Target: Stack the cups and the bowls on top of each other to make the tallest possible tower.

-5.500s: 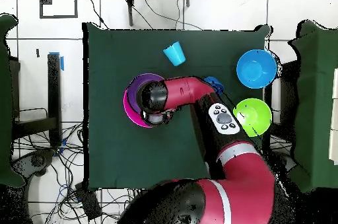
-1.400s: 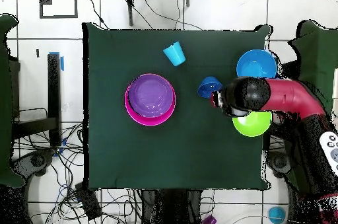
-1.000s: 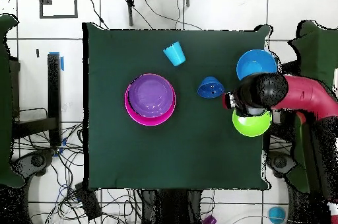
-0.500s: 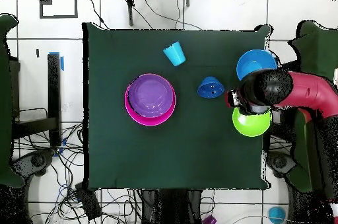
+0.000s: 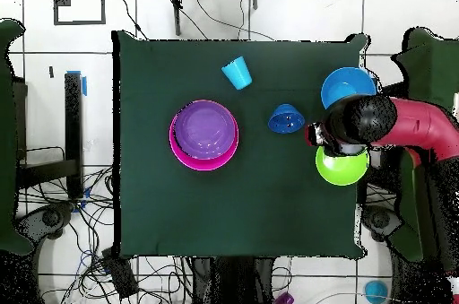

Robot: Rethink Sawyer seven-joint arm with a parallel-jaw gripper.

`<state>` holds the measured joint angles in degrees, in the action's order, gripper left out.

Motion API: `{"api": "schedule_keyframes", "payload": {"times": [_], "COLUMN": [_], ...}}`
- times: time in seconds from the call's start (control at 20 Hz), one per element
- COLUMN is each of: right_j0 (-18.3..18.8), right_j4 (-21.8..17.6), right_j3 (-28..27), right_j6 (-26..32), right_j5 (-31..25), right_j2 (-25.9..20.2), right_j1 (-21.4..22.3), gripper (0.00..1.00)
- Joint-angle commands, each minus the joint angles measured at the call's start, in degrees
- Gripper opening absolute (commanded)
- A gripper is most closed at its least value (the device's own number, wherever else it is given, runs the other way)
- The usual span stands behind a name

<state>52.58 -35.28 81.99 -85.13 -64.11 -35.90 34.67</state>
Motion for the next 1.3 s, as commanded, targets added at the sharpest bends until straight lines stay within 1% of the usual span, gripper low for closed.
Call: {"api": "schedule_keyframes", "payload": {"times": [0.05,0.3,0.6,0.95,1.1,1.3], "right_j0": [-1.82,-2.25,-2.41,-2.24,-2.17,-1.84], "right_j4": [-3.86,-4.09,-3.84,-5.14,-6.17,-7.02], "right_j3": [5.44,5.63,6.32,6.14,5.92,4.2], "right_j6": [10.34,9.88,9.52,9.45,9.57,11.19], "right_j5": [5.59,6.43,6.39,8.31,10.06,11.63], "right_j2": [-1.12,-0.82,-0.61,-0.4,-0.18,-0.08], "right_j1": [-1.44,-1.7,-0.54,-1.07,-2.59,-5.37], "gripper": [1.0,1.0,1.0,1.0,1.0,1.0]}}
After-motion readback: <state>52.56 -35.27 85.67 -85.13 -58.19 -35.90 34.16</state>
